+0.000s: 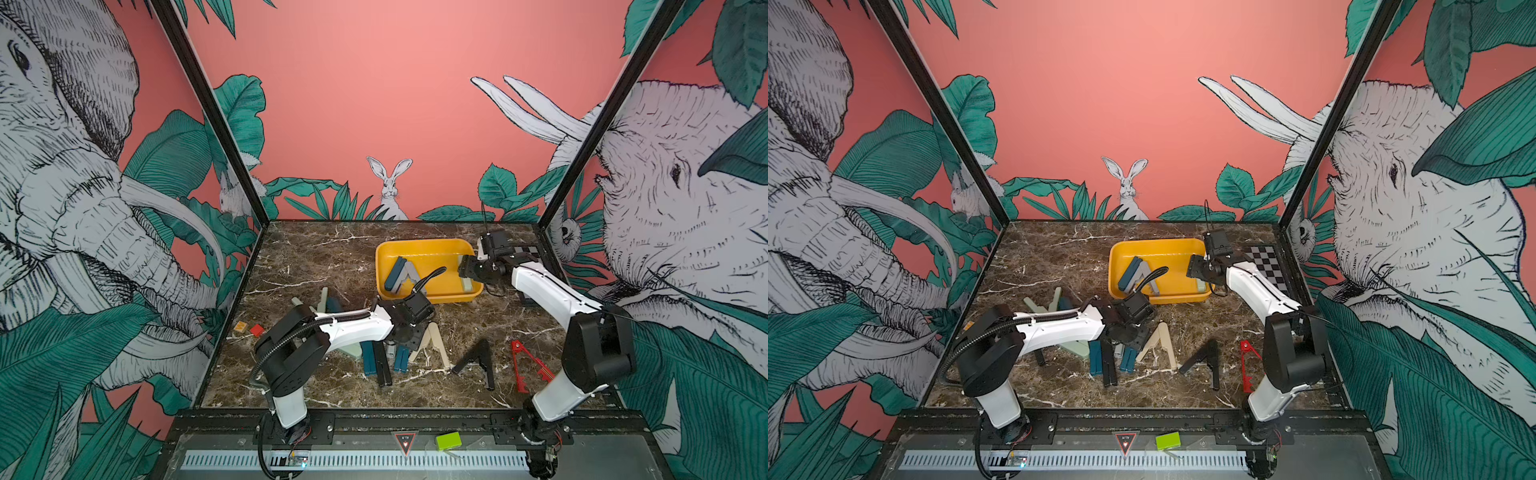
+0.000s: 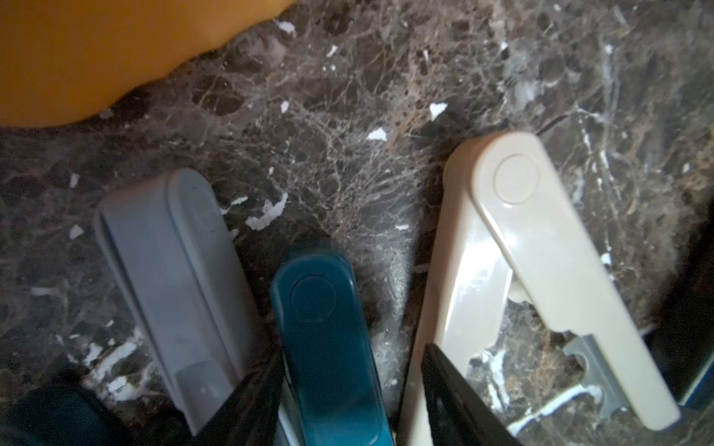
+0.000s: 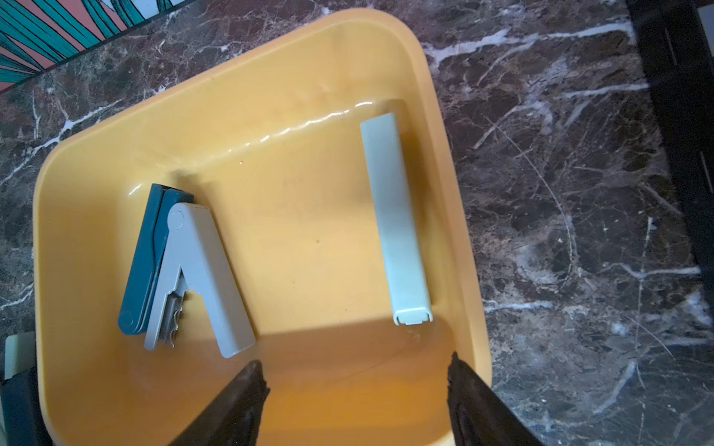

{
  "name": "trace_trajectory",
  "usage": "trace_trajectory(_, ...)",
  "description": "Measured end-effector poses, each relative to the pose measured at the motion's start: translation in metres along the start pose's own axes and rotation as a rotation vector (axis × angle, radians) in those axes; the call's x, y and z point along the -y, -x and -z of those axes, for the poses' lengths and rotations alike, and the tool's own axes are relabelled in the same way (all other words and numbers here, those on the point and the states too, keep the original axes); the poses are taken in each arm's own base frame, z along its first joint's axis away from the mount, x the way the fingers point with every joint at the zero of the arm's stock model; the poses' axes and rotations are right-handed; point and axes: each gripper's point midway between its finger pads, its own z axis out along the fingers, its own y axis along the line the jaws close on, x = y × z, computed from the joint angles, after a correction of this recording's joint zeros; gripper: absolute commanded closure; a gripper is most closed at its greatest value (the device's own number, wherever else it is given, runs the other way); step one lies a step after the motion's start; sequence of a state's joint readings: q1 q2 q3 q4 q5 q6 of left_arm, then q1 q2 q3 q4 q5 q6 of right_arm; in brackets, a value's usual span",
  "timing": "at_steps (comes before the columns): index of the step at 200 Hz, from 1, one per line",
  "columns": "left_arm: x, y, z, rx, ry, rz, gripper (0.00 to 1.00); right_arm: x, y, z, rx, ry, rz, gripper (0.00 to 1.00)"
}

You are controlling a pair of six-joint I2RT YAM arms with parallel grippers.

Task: Put the pruning pliers into the storage box
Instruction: Pick up the pruning pliers from the center of the board.

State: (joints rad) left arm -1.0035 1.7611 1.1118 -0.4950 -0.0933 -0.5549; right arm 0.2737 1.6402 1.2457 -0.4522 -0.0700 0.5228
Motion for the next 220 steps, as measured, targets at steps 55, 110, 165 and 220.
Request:
trace_trajectory(55,-0.004,-0.008,-0.011,-0.038,0.025,0.004,0.50,0.005,-0.004,-0.002,-0.008,-0.006,-0.007,0.27)
trace_trajectory(110,-0.006,-0.011,-0.013,-0.049,0.034,0.008,0.60,0.008,-0.002,-0.003,-0.003,-0.009,-0.013,0.27)
trace_trajectory(165,-0.005,-0.011,-0.013,-0.049,0.033,0.015,0.72,0.016,-0.011,-0.009,-0.024,-0.015,-0.028,0.27)
trace_trajectory(220,-0.009,0.002,0.000,-0.003,0.031,0.034,0.82,0.015,-0.006,0.003,0.008,0.000,-0.035,0.27)
